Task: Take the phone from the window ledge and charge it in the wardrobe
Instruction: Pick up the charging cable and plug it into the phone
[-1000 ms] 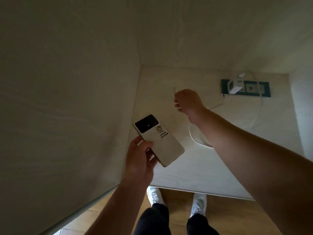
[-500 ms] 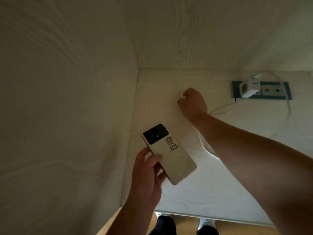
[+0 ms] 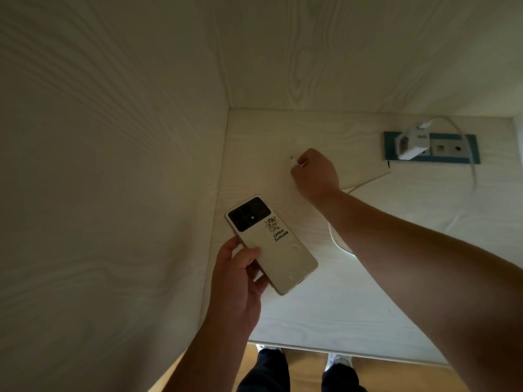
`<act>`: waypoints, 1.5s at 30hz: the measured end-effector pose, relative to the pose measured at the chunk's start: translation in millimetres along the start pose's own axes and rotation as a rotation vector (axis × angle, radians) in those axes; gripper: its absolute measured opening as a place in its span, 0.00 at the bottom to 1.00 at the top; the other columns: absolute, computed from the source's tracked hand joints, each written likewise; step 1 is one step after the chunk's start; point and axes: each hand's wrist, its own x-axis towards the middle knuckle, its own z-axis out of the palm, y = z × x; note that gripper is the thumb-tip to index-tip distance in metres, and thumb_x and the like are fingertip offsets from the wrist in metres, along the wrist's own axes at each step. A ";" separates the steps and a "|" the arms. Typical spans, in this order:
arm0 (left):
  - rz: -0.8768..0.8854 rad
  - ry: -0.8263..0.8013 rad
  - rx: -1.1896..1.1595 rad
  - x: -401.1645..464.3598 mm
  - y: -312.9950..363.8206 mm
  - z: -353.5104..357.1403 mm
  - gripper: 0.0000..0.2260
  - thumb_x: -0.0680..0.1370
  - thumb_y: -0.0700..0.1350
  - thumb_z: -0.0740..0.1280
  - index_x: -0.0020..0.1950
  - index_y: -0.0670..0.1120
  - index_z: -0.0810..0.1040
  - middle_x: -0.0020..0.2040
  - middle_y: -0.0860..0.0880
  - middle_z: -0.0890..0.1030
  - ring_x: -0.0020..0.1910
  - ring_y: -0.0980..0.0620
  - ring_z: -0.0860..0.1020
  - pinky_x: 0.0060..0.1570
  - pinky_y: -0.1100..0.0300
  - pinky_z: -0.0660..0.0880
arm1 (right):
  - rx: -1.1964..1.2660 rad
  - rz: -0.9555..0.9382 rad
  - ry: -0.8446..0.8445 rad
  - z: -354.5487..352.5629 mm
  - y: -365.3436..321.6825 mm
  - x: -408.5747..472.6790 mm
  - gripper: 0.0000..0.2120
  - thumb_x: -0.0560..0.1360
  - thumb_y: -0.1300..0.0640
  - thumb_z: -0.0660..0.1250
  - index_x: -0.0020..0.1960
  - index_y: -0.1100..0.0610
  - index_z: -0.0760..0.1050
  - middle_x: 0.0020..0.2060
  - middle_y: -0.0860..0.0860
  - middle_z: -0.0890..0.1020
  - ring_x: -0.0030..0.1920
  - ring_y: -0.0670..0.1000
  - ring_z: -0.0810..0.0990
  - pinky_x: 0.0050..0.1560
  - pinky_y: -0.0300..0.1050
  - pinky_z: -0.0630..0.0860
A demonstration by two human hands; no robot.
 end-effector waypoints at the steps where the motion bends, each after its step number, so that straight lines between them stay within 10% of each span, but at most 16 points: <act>1: 0.005 -0.003 0.000 -2.8 2.2 1.8 0.25 0.62 0.37 0.71 0.59 0.46 0.77 0.51 0.42 0.86 0.44 0.46 0.85 0.36 0.51 0.80 | 0.025 0.005 0.002 -4.6 -0.1 -6.4 0.04 0.71 0.57 0.64 0.46 0.51 0.73 0.42 0.50 0.79 0.41 0.53 0.76 0.38 0.42 0.66; 20: 0.222 -0.211 -0.084 -103.5 59.7 79.2 0.22 0.72 0.33 0.64 0.66 0.39 0.72 0.43 0.45 0.86 0.36 0.51 0.84 0.33 0.57 0.79 | 0.966 0.173 -0.344 -183.6 -21.6 -191.1 0.04 0.73 0.65 0.68 0.42 0.57 0.78 0.32 0.52 0.79 0.35 0.52 0.77 0.41 0.48 0.72; 45: 0.366 -0.343 -0.047 -191.2 53.7 101.3 0.17 0.74 0.32 0.62 0.62 0.40 0.73 0.44 0.42 0.85 0.38 0.48 0.84 0.34 0.55 0.80 | 0.913 0.000 -0.391 -220.3 -39.1 -309.9 0.04 0.72 0.64 0.69 0.40 0.57 0.78 0.31 0.51 0.80 0.32 0.48 0.77 0.36 0.44 0.73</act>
